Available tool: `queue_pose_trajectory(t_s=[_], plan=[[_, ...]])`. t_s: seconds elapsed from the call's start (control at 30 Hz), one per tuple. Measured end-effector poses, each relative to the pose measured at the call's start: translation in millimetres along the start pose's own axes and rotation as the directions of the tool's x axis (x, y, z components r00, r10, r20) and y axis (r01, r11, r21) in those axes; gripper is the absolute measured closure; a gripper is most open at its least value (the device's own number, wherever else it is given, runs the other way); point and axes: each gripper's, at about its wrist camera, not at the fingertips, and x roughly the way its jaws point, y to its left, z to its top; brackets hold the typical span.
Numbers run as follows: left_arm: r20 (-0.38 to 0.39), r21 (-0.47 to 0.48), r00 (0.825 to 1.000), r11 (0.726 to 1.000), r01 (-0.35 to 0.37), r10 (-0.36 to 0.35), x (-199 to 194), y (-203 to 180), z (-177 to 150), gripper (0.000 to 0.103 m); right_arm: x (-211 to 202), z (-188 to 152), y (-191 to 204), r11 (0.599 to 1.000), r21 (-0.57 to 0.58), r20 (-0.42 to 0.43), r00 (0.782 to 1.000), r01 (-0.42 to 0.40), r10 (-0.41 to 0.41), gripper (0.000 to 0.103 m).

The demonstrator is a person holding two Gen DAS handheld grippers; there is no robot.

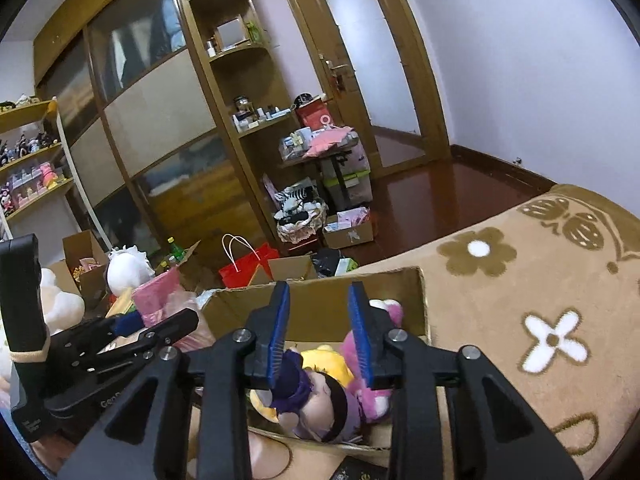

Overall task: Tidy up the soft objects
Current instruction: 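Open the right tool to drop the purple plush into the box while the left tool drops the tube, then lower the left tool to the swirl cushion while the right tool approaches the black Face tissue pack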

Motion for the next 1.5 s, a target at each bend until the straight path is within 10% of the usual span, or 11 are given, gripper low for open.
queue_pose_trajectory(t_s=[0.57, 1.5], plan=[[-0.048, 0.012, 0.997, 0.998, -0.062, 0.062, -39.5, 11.4, 1.9, 0.003, -42.7, 2.2, 1.9, 0.999, 0.045, -0.009, 1.000, 0.021, -0.021, 0.000], [-0.190, 0.006, 0.980, 0.999, -0.053, 0.053, -52.4, 10.1, -58.1, 0.003, -53.4, -43.0, -6.6, 0.990, 0.050, -0.184, 0.975, 0.134, -0.123, 0.000]])
